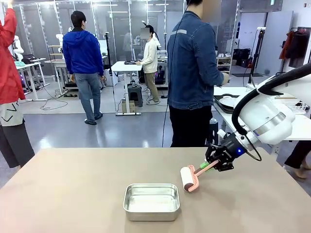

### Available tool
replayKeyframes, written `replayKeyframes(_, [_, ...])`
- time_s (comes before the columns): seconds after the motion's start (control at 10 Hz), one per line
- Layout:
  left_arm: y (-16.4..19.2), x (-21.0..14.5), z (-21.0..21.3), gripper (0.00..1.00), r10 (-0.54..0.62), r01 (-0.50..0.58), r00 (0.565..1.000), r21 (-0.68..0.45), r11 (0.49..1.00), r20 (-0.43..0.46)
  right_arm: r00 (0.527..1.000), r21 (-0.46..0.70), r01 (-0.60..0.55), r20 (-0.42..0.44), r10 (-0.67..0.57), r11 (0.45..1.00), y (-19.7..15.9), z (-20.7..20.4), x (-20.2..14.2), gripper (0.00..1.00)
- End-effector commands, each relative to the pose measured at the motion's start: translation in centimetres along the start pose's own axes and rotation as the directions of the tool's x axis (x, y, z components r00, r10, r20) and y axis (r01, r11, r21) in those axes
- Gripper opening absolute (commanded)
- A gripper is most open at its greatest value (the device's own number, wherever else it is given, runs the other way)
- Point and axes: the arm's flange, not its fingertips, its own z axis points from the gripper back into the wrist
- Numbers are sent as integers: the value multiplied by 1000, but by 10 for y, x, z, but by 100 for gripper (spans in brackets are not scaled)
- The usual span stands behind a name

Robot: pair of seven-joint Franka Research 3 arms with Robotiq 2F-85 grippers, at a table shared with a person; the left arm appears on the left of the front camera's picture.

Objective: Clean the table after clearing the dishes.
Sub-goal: When the right (or left) Handle tray is removed, use the right hand (or left hand) to clean the right (or left) side of the table with the Lint Roller.

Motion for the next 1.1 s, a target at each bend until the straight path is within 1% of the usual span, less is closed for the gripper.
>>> replayKeyframes(0.0, [-1, -1, 2, 100, -3, 3, 1000, -8, 1000, -5, 995, -141, 96, 25, -93, 985, -61, -4, 2, 21])
replayKeyframes(0.3, [-1, -1, 2, 100, -3, 3, 1000, -8, 1000, -5, 991, -290, 128, 78, -110, 948, -105, 44, -8, 21])
replayKeyframes(0.5, [-1, -1, 2, 100, -3, 3, 1000, -8, 1000, -5, 981, -376, 183, 137, -141, 908, -131, 79, -15, 21])
replayKeyframes(0.6, [-1, -1, 2, 100, -3, 3, 1000, -8, 1000, -5, 974, -436, 215, 164, -157, 874, -143, 94, -19, 21])
replayKeyframes(0.8, [-1, -1, 2, 100, -3, 3, 1000, -8, 1000, -5, 960, -523, 270, 212, -184, 809, -157, 127, -26, 21])
replayKeyframes(1.0, [-1, -1, 2, 100, -3, 3, 1000, -8, 1000, -5, 952, -537, 291, 248, -182, 792, -151, 160, -35, 21])
